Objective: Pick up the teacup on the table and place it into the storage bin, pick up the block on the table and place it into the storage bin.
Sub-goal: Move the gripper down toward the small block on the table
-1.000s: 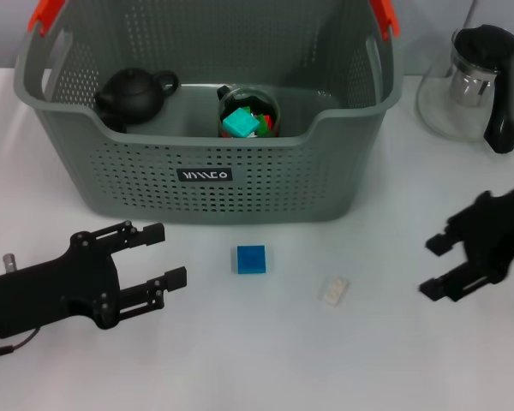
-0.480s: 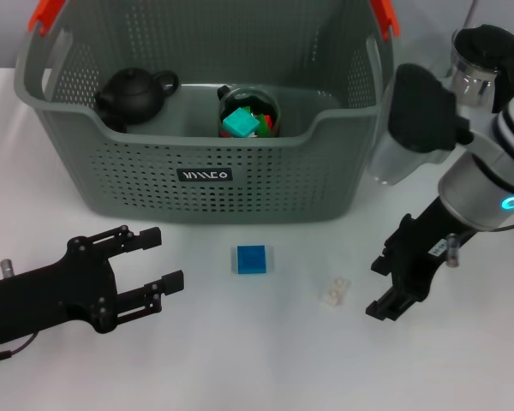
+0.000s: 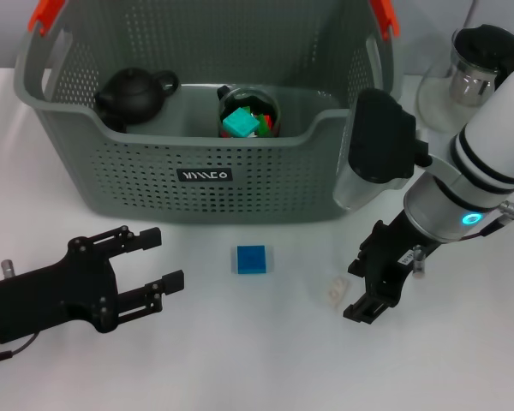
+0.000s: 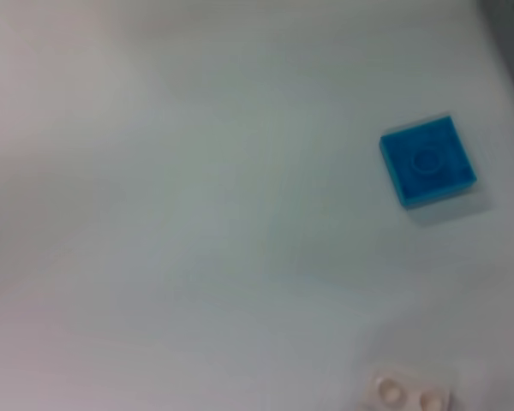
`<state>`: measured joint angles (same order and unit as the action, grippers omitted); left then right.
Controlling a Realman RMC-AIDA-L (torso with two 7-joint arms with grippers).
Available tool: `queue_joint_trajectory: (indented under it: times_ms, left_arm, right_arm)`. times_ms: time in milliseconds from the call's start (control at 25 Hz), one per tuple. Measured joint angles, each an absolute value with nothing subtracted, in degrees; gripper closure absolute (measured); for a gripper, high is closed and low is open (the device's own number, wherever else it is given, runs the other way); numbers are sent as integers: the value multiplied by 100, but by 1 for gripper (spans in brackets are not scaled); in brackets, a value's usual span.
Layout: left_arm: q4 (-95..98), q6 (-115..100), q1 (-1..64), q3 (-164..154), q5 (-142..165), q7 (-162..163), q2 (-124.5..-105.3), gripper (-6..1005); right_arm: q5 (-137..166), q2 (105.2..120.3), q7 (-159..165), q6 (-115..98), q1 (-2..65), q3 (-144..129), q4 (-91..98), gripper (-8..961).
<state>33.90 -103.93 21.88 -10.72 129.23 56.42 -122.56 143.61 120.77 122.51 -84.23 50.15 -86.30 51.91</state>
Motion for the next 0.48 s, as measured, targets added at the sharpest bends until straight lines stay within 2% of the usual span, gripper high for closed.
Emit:
queue_joint_trajectory:
  times_ms: [480]
  left_arm:
    - [3383, -10388, 2179, -1072, 12922, 5642, -12261, 308]
  right_arm:
    - [13991, 12080, 12624, -7732, 5314, -8711, 4339, 243]
